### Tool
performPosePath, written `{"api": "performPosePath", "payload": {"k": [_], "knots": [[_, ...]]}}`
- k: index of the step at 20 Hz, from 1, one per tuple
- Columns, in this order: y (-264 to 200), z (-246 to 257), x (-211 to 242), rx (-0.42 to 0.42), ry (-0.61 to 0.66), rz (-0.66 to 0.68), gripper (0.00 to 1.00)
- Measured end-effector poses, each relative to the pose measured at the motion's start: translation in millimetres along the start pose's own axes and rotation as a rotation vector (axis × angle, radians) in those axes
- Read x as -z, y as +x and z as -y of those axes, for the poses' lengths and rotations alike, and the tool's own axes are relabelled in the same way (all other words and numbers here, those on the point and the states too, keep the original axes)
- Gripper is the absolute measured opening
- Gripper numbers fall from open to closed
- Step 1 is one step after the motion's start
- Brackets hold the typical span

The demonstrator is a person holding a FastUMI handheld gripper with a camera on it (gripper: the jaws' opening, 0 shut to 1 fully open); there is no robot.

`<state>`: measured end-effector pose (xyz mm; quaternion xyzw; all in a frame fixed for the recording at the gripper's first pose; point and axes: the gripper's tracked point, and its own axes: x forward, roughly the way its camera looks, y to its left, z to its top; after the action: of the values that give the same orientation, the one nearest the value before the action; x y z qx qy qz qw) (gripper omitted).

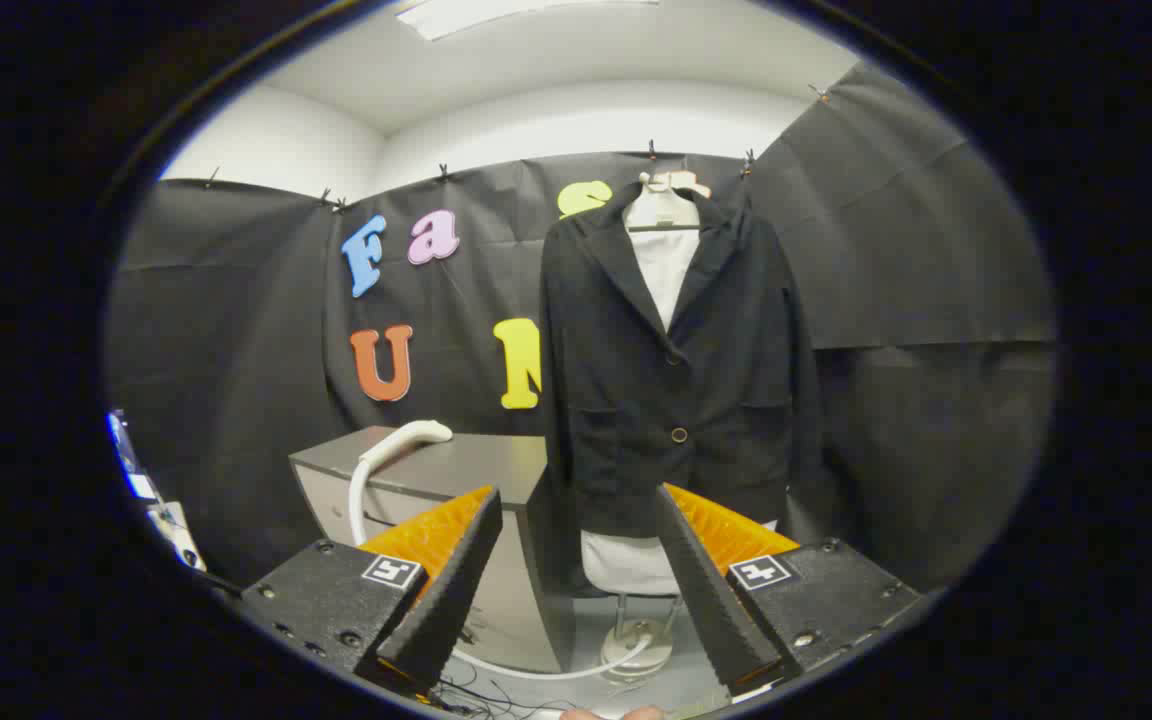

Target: Iron the clothes twice with a garment steamer, once on the left side and once on the right side.

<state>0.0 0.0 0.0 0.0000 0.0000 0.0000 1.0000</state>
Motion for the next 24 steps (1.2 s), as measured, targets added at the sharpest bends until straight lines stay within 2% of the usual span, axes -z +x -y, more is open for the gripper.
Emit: {"api": "performPosePath", "payload": {"k": [6, 12, 20, 24], "knots": [[-2, 6, 2, 0.043, -0.039, -0.010, 0.97], [11, -17, 4, 0.045, -0.005, -0.063, 0.97], [56, -125, -8, -0.023, 0.020, -0.121, 0.97], [92, -196, -24, -0.122, 0.049, -0.150, 0.97]]}}
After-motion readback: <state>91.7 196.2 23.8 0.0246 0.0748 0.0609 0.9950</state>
